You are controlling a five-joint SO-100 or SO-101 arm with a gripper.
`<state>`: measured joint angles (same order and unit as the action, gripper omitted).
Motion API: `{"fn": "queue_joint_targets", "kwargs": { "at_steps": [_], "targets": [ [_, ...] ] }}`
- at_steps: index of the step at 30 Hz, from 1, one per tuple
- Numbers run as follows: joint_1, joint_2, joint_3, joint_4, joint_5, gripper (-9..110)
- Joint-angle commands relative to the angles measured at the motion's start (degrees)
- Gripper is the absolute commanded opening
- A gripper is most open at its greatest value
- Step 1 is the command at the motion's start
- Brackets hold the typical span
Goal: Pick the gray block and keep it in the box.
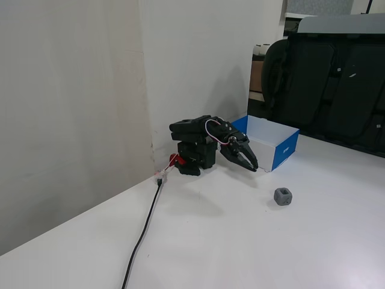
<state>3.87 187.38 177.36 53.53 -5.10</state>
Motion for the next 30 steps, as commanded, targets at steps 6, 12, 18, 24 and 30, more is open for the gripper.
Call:
{"fn": "queue_joint_targets", "kwargs": {
  "at_steps": [6, 12, 18, 24, 30],
  "targets": [
    [0.35, 9.05, 0.0, -0.7, 0.18, 0],
    [0.35, 9.05, 0.0, -0.7, 0.18, 0],
    [0.35, 9.05, 0.0, -0.7, 0.18, 0],
    [0.35, 9.05, 0.0, -0.7, 0.18, 0],
    [-1.58, 8.96, -4.31, 1.58, -0.62, 0]
  ]
}}
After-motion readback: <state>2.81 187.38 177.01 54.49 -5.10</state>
